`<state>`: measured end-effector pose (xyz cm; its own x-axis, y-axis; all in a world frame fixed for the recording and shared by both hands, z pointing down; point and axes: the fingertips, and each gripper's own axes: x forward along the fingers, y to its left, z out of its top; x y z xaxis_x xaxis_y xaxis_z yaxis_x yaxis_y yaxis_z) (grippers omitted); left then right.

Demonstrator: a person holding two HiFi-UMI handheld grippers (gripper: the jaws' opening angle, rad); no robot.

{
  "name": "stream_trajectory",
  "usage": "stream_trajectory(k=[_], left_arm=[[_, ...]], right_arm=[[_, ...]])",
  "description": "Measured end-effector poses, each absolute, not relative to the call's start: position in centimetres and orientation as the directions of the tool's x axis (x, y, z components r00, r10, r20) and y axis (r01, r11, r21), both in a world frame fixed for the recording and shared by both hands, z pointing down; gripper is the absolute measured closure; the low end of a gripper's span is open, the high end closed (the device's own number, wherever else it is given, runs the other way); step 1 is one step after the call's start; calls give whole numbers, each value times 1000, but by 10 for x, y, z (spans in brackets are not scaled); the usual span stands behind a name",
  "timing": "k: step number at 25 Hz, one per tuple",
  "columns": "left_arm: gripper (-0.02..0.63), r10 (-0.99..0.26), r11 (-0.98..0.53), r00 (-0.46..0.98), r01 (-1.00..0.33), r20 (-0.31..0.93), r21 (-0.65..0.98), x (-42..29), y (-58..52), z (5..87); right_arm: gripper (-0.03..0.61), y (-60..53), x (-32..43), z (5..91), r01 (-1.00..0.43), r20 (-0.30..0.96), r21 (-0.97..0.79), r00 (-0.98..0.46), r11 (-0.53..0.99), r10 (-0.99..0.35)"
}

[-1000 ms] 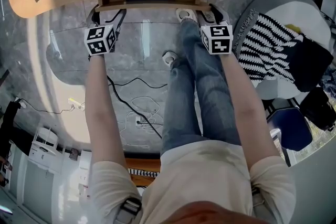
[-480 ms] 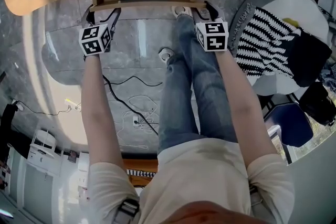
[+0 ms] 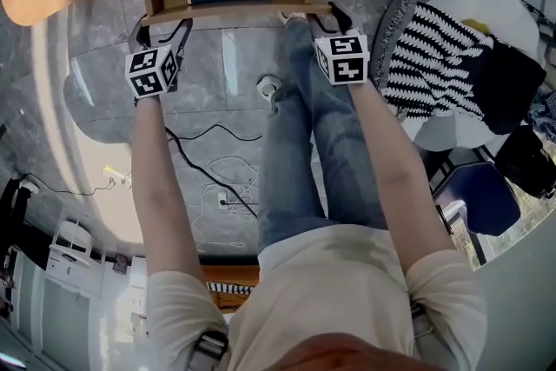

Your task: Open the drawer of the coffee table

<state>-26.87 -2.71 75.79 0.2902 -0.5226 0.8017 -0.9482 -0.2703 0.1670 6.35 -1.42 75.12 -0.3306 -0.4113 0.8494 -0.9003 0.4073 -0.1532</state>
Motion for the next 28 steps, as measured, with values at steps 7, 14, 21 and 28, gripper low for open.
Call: stream_trajectory(k=[7,14,21,28], left_arm=[[169,-523,-266,284,-950,803,163,-269,-21,758],[169,-516,-257,279,-952,810,164,-267,-2,761],[169,-522,-256,277,-953,806,162,-268,3,759],[169,-496,-244,273,-955,824,169,-268,36,765]], right_arm=[[383,-9,64,751,-901,846,-151,-331,408,-418],[383,9,65,753,-899,850,-150,-329,410,-411],[383,14,65,752,-902,850,-149,-326,406,-413],[383,44,66,757,-898,866,-147,-320,416,-384]])
